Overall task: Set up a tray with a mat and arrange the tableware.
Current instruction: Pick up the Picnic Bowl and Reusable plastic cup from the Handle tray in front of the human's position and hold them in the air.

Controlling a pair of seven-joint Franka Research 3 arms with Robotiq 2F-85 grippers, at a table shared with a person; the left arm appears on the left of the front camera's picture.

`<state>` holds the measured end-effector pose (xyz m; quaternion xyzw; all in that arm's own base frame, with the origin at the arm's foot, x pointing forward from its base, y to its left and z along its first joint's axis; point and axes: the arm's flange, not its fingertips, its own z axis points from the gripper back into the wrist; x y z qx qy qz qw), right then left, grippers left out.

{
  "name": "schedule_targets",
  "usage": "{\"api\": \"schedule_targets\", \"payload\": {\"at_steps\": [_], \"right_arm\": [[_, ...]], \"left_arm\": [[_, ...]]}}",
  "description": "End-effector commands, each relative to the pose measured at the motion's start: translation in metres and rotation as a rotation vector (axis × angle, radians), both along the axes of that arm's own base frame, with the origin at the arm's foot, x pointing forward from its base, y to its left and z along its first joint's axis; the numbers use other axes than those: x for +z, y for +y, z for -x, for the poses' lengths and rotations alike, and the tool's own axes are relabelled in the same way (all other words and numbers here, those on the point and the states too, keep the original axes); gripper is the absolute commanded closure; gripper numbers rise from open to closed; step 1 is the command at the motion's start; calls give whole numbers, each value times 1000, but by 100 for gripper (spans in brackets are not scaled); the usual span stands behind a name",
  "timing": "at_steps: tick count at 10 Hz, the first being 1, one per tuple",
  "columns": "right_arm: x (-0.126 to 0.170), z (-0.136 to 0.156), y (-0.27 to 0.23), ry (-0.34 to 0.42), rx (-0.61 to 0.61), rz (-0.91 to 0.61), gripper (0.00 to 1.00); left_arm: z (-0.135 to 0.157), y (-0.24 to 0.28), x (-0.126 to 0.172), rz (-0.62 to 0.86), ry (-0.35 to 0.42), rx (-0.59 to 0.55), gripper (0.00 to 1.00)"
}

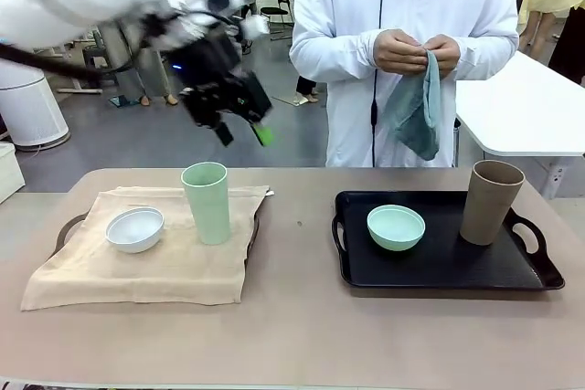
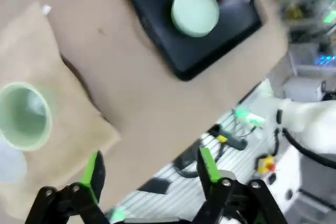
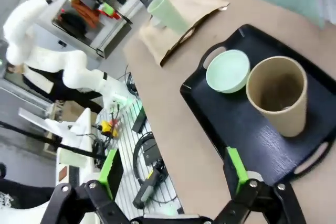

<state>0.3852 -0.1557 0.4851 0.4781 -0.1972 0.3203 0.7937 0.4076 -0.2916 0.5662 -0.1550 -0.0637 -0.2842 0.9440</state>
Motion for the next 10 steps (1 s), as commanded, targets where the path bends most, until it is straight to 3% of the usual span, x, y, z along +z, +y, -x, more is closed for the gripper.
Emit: {"api": "schedule_targets", "payload": {"at_steps": [1, 2, 4, 5, 6, 7, 9, 10], "right_arm": [[25, 4, 18, 7, -10, 4, 0], [25, 4, 18, 7, -10, 4, 0], [25, 4, 18, 7, -10, 4, 0], [21, 4, 12, -7, 4, 14, 0], [2, -28, 0, -221, 114, 112, 0], [-22, -49, -10, -293, 221, 125, 0], [-57, -65, -26, -466, 300, 86, 0], [-70, -71, -28, -503, 313, 73, 0]], "left_arm": [[-29, -33, -22, -64, 43, 87, 9], [0, 0, 0, 0, 0, 0, 9], [0, 0, 0, 0, 0, 0, 9], [-14, -26, -16, -43, 8, -6, 9], [-40, -50, -47, -45, 66, 129, 9], [-52, -79, -68, -80, 39, 245, 9], [-70, -119, -96, -91, 51, 305, 9], [-82, -138, -107, -71, 37, 326, 9]]}}
